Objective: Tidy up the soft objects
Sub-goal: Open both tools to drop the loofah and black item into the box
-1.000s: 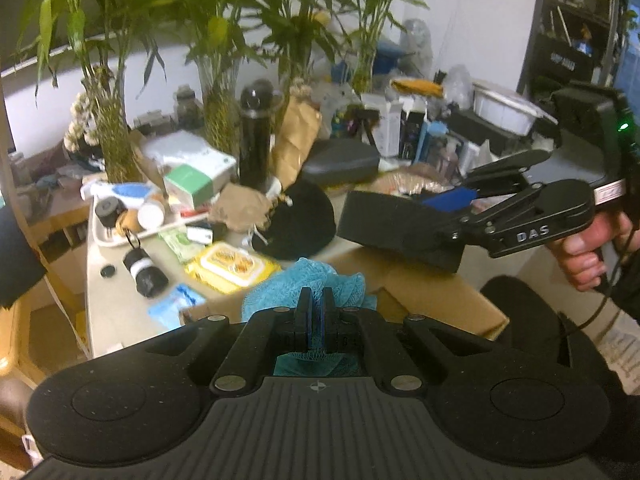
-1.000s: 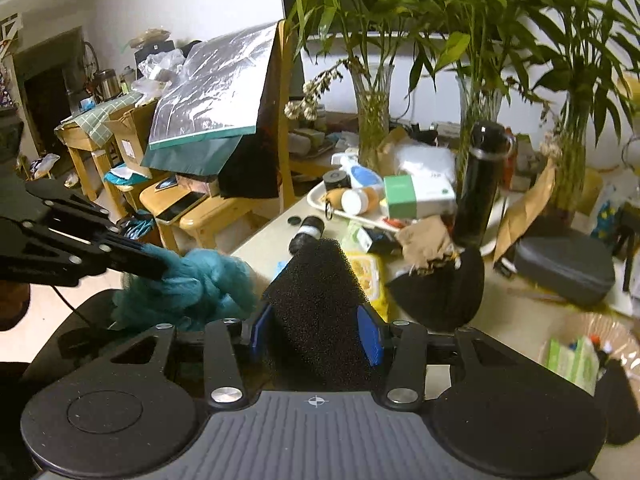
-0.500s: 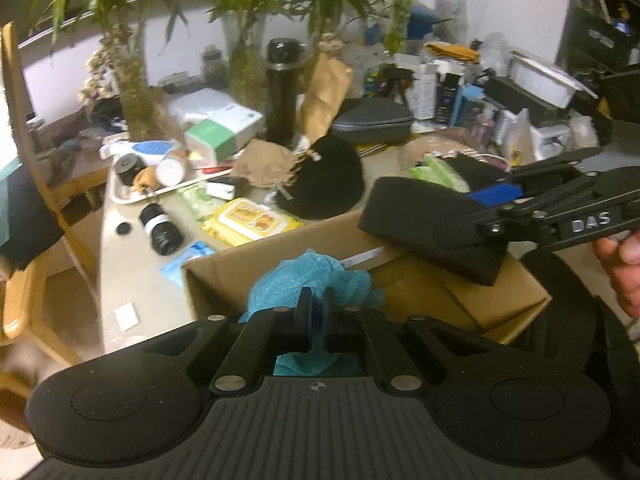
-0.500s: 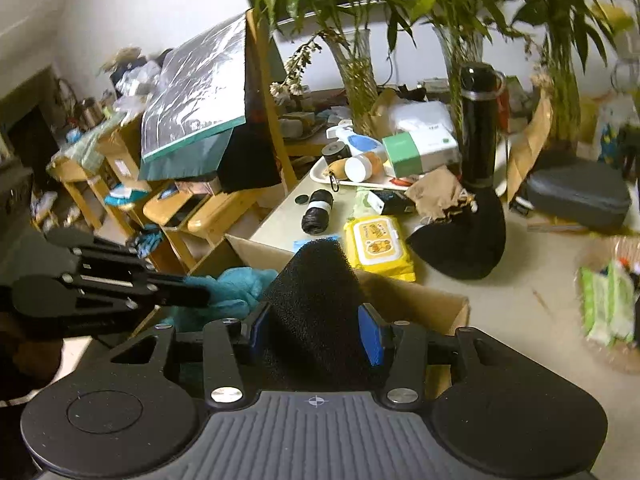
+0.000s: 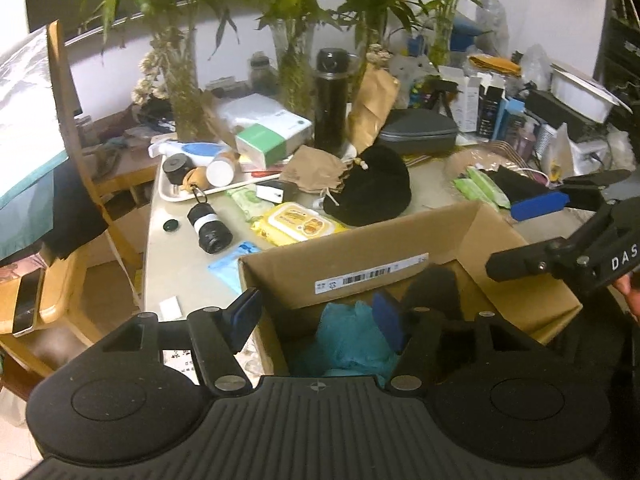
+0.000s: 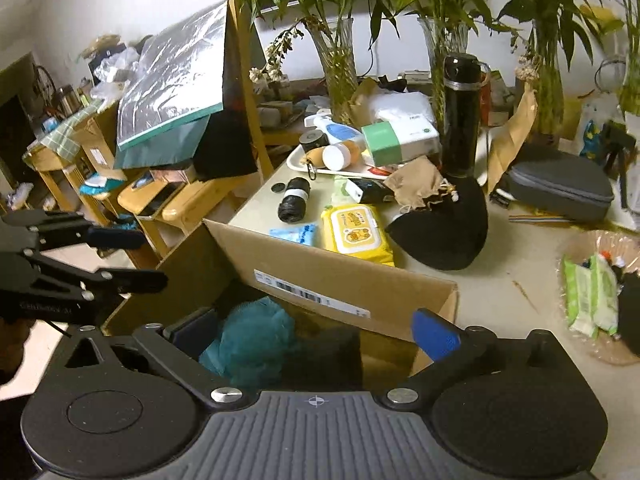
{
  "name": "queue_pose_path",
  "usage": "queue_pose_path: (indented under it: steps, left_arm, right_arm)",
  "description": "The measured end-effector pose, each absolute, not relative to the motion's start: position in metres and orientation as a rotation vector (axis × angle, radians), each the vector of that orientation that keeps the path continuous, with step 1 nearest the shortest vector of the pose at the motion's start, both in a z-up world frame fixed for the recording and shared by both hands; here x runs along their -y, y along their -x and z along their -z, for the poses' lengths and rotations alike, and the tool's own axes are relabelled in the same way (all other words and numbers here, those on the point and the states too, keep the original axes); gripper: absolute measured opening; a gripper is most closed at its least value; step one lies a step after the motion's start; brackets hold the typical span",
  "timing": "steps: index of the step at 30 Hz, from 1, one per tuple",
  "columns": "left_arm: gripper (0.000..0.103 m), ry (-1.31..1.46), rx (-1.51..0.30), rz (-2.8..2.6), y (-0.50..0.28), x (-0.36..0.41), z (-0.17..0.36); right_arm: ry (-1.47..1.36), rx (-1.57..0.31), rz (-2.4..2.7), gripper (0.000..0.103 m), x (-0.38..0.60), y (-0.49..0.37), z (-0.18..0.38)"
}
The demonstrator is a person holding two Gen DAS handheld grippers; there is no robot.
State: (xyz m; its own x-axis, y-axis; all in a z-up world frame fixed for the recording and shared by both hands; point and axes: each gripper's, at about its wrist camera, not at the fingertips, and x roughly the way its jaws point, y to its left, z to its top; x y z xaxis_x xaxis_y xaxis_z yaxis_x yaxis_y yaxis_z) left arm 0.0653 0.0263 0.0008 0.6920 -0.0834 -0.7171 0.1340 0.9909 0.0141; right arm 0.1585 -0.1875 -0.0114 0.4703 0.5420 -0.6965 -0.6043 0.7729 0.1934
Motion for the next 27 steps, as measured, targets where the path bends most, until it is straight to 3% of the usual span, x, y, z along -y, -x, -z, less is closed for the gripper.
queue_pose_path:
  steps: [27]
  left_arm:
    - [0.061,-0.036,-0.791,0.079,-0.069,-0.043,0.006]
  right_arm:
    - [0.223,-0.793,-0.551,0.103,0.212,-0.174,0.012]
